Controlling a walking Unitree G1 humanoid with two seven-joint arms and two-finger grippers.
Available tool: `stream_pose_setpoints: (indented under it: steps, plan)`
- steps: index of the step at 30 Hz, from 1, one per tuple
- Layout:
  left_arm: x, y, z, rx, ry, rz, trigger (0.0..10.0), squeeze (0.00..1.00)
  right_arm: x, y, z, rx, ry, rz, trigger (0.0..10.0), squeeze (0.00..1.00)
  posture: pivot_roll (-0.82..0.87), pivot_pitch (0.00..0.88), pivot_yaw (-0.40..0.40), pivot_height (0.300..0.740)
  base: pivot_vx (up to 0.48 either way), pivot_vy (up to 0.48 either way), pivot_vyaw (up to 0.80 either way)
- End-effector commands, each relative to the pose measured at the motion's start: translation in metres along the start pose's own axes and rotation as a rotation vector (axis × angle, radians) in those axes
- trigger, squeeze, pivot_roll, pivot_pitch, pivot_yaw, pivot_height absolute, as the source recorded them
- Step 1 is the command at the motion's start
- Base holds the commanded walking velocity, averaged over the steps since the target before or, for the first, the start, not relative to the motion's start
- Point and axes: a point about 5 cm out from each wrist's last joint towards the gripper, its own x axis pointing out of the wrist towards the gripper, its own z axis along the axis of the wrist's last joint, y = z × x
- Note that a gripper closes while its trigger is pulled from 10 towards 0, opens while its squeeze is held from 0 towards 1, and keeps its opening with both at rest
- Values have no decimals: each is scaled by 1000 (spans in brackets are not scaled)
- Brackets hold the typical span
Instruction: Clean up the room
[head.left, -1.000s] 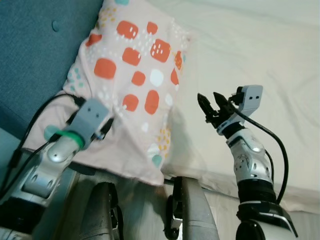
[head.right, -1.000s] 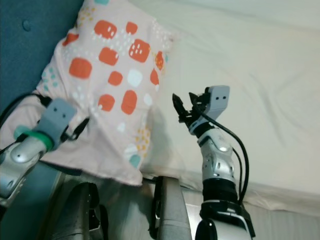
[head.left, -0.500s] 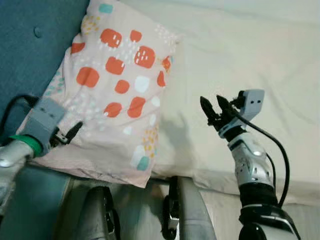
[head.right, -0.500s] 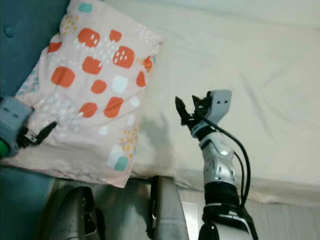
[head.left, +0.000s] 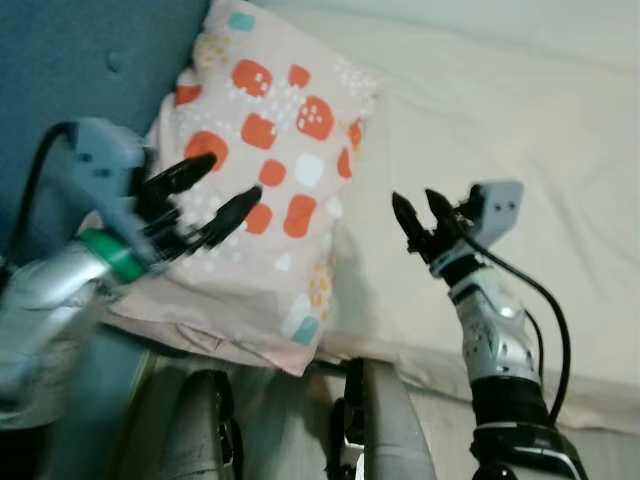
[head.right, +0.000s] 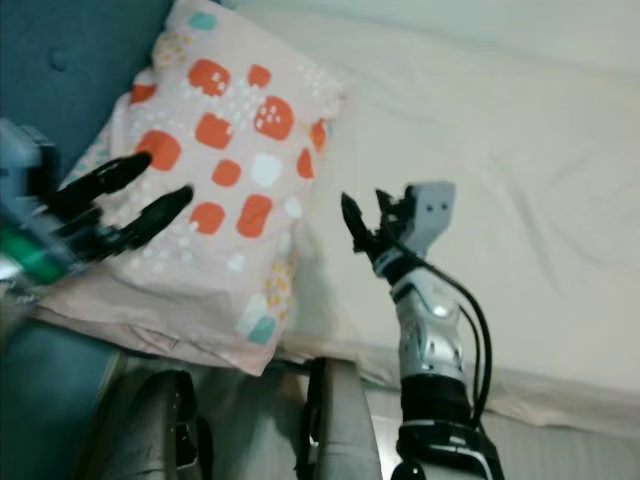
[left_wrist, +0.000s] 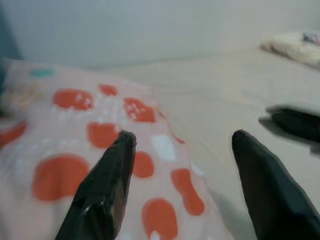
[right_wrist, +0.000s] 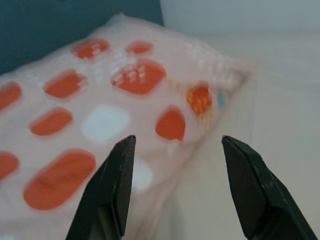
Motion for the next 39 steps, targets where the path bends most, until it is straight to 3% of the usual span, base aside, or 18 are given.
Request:
stream_pose_setpoints:
  steps: [1,3,6,8,12,21,27,39]
  plan:
    - [9,-5,-25,110,56,181,10000,0,-7,1,5,-32,-53,-43,10000,0,-73,137,-8,615,0,0,0]
    - [14,-11,-34,126,68,246,10000,0,-11,-1,6,-53,-76,-80,10000,0,-83,126,-9,615,0,0,0]
    - [17,-22,-47,49,152,274,10000,0,-21,-14,7,-92,-93,-206,10000,0,-99,102,-6,629,0,0,0]
    - [17,-22,-47,49,152,274,10000,0,-21,-14,7,-92,-93,-206,10000,0,-99,102,-6,629,0,0,0]
    - [19,-26,-56,-64,214,276,10000,0,-27,-18,8,-107,-90,-227,10000,0,-108,89,-3,643,0,0,0]
    - [25,-31,-68,-71,225,303,10000,0,-27,-16,5,-116,-78,-230,10000,0,-107,77,-10,672,0,0,0]
    - [30,-44,-74,-174,263,231,10000,0,-26,-18,4,-127,-69,-235,10000,0,-109,72,-16,700,0,0,0]
    - [38,-53,-76,-157,259,170,10000,0,-27,-21,5,-134,-65,-249,10000,0,-117,71,-11,738,0,0,0]
